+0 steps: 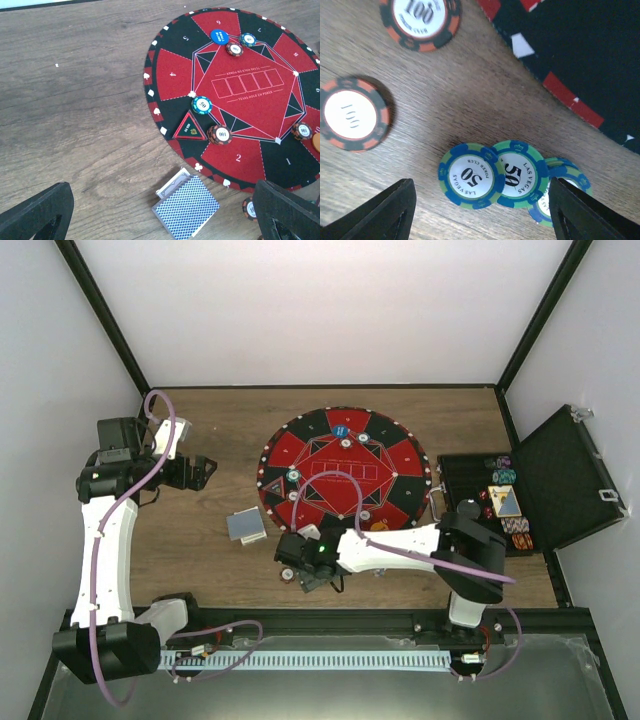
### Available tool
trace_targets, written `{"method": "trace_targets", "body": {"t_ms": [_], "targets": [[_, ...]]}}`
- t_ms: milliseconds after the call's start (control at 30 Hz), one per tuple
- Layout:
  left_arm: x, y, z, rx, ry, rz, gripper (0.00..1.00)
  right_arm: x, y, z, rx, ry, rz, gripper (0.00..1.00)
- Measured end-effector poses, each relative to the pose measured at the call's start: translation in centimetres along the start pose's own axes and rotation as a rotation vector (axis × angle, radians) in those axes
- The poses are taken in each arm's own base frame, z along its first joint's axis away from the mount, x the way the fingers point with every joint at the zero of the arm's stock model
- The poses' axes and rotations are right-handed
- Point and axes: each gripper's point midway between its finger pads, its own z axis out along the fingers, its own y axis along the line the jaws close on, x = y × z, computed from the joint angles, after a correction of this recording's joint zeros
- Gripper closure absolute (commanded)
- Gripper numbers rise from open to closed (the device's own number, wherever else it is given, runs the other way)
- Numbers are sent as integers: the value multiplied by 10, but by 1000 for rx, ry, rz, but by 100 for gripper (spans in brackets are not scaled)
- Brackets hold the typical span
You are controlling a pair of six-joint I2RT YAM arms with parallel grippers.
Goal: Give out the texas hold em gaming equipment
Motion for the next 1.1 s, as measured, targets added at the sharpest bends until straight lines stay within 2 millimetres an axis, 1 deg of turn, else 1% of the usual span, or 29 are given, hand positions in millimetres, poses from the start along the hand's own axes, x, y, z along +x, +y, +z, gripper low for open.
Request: {"method": "trace_targets", "body": {"t_ms": [100, 400, 533, 767, 1000, 1100], "targets": [[0, 0, 0, -1, -1, 2, 0, 9, -2, 10, 31, 33, -18, 25], [0, 0, -1, -5, 0, 7, 0, 18, -13, 18, 108, 62, -49, 26], [0, 1, -1, -5, 0, 9, 0, 18, -15, 18, 126, 54, -58, 27], [0, 0, -1, -5, 0, 10, 0, 18, -24, 14, 159, 45, -49, 27], [0, 0, -1, -4, -1, 11, 0, 30, -44, 11, 128, 54, 0, 27], [0, 0, -1, -4, -1, 11, 0, 29, -49, 9, 85, 46, 37, 27]]}}
